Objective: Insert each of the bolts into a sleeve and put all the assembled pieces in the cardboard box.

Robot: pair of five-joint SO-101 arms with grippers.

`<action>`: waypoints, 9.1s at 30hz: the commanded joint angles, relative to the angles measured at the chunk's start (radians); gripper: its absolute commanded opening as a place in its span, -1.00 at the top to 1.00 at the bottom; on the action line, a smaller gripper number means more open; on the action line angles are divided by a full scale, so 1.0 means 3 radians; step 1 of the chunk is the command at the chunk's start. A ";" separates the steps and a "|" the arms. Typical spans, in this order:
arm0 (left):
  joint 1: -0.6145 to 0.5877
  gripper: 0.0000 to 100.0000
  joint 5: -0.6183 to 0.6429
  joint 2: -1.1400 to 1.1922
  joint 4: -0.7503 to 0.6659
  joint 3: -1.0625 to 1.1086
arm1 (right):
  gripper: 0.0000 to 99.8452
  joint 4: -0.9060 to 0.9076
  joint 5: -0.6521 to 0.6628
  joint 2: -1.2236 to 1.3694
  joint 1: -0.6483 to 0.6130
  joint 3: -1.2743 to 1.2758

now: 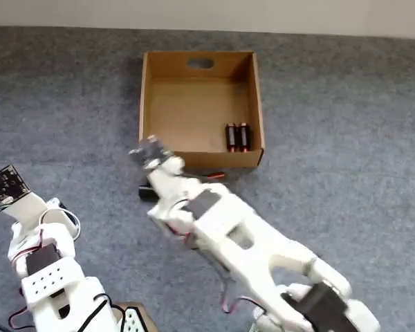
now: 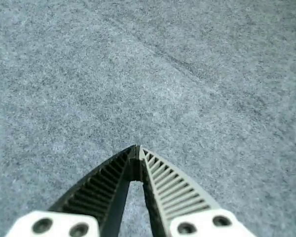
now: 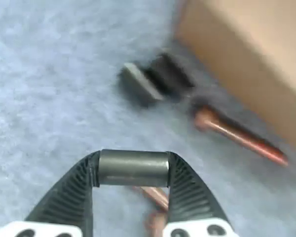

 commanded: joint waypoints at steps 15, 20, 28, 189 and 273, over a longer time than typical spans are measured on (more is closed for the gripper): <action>0.0054 0.97 0.0010 -0.0023 -0.0051 -0.0100 | 0.94 0.0867 0.1309 -0.1123 0.2105 0.1184; 0.0054 0.97 0.0010 -0.0023 -0.0051 -0.0100 | 0.82 0.0760 0.1325 -0.1092 0.1864 0.1378; 0.0054 0.97 0.0010 -0.0023 -0.0051 -0.0100 | 0.60 0.0754 0.1309 -0.1128 0.1685 0.1302; 0.0054 0.97 0.0005 -0.0023 -0.0051 -0.0100 | 0.98 -0.0166 0.2005 -0.0018 0.2059 0.0944; 0.2585 0.98 0.0281 0.2943 0.1181 -0.2084 | 0.99 0.0182 0.0481 -0.4866 0.2125 0.3255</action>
